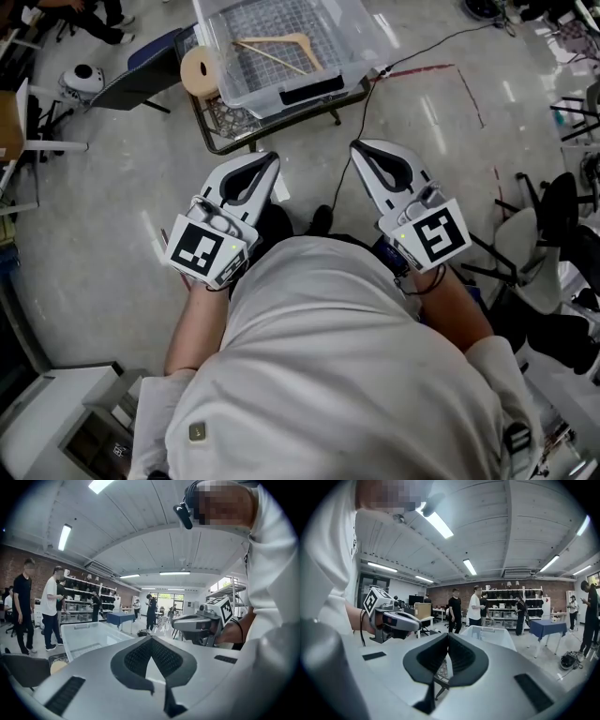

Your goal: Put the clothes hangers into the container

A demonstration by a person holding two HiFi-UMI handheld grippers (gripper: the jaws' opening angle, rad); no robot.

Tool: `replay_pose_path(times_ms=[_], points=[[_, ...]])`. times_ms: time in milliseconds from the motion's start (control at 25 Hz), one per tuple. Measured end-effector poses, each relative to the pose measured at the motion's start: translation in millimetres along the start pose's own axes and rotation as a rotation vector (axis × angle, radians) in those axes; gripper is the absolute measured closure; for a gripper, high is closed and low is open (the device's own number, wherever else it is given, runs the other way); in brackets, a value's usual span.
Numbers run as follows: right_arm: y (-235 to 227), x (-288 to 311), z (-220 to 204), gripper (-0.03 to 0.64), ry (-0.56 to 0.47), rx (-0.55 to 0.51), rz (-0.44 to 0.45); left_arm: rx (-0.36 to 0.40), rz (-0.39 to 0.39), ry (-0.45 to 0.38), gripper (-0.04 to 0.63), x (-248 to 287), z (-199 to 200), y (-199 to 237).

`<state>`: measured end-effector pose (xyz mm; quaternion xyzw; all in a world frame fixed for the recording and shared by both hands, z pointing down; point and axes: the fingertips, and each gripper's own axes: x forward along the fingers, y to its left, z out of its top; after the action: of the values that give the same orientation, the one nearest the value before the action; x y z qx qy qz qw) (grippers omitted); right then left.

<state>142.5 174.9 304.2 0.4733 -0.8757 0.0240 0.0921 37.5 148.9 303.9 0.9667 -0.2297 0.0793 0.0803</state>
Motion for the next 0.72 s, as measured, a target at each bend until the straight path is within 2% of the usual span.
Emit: replay_pose_path(times_ms=[320, 720], points=[[45, -12, 4, 0.597, 0.017, 0.033, -0.015, 0.040, 0.018, -0.024, 0.578, -45, 5, -15], [133, -8, 26, 0.597, -0.070, -0.042, -0.063, 0.068, -0.004, -0.066, 0.578, -137, 4, -11]])
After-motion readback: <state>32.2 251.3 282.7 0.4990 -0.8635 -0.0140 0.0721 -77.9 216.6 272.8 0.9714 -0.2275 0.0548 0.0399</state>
